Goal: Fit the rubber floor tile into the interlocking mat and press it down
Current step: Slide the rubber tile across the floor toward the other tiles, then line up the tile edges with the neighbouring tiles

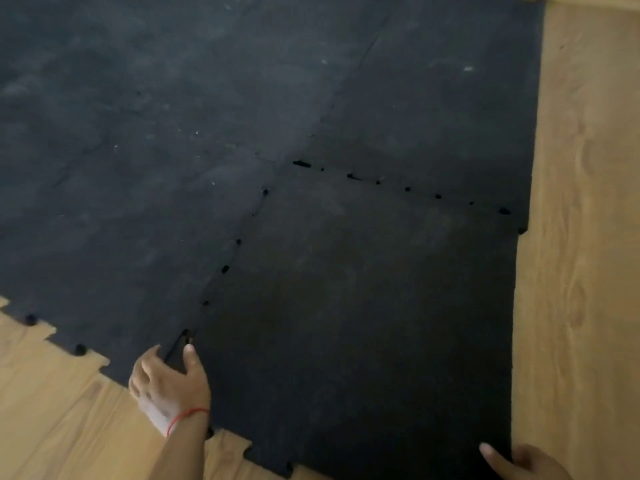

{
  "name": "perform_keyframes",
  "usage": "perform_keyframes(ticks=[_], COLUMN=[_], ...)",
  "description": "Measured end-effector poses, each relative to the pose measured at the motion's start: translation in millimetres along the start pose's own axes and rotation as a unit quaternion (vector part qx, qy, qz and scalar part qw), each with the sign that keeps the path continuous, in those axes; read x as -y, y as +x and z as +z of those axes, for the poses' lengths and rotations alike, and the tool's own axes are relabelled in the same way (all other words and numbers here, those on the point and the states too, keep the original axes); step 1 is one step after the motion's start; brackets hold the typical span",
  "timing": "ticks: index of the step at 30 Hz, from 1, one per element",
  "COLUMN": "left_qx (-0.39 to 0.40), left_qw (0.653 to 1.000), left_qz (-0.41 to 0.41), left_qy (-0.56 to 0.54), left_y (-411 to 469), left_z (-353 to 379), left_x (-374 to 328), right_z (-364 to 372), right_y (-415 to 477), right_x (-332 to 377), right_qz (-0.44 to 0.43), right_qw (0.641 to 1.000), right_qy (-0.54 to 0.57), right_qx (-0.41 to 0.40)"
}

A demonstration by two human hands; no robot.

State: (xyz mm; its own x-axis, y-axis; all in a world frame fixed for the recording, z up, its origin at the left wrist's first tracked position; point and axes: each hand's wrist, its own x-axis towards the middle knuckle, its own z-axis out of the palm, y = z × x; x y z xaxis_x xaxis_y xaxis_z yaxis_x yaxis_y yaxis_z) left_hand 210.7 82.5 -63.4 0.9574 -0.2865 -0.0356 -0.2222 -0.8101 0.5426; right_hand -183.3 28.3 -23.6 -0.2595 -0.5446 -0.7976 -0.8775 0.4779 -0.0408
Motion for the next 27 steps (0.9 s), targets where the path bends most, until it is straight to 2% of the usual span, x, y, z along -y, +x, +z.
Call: perform_keyframes(ticks=[3, 5, 8, 10, 12, 14, 18, 21, 24, 27], left_qx=[0.006, 0.036, 0.036, 0.048, 0.071, 0.108, 0.057, 0.031, 0.072, 0.089], left_qw=[0.978, 0.967, 0.949, 0.934, 0.927, 0.928, 0.952, 0.956, 0.962, 0.974], left_qz=[-0.205, -0.243, -0.296, -0.335, -0.338, -0.315, -0.254, -0.239, -0.227, -0.181], left_qy=[-0.044, -0.067, -0.099, -0.117, -0.146, -0.166, -0.161, -0.169, -0.133, -0.104], left_y=[2.6, 12.4, 23.6, 26.4, 26.2, 23.1, 19.7, 23.0, 30.9, 24.5], left_z=[-5.6, -8.2, -12.3, -15.2, -16.2, -20.7, -32.3, -39.3, -36.6, -34.5], left_x=[9.5, 9.2, 6.1, 8.1, 12.8, 13.3, 20.6, 21.5, 23.0, 28.6], right_z=[-14.9, -30.2, -45.1, -51.0, -47.7, -33.1, 10.6, 42.2, 63.7, 70.0], right_y=[8.5, 14.0, 14.1, 6.7, -1.4, -9.1, -28.8, -43.7, -37.6, -12.7], right_x=[8.7, 32.3, 72.5, 113.7, 161.1, 206.6, 278.0, 322.3, 358.3, 374.0], right_qz=[0.000, -0.003, -0.150, -0.230, -0.312, -0.413, -0.569, -0.614, -0.624, -0.606], right_qw=[0.997, 0.988, 0.941, 0.907, 0.885, 0.846, 0.762, 0.737, 0.721, 0.712], right_qy=[-0.064, -0.107, -0.087, -0.104, -0.137, -0.177, -0.229, -0.233, -0.267, -0.331], right_qx=[-0.051, -0.111, -0.289, -0.337, -0.317, -0.286, -0.205, -0.161, -0.138, -0.124])
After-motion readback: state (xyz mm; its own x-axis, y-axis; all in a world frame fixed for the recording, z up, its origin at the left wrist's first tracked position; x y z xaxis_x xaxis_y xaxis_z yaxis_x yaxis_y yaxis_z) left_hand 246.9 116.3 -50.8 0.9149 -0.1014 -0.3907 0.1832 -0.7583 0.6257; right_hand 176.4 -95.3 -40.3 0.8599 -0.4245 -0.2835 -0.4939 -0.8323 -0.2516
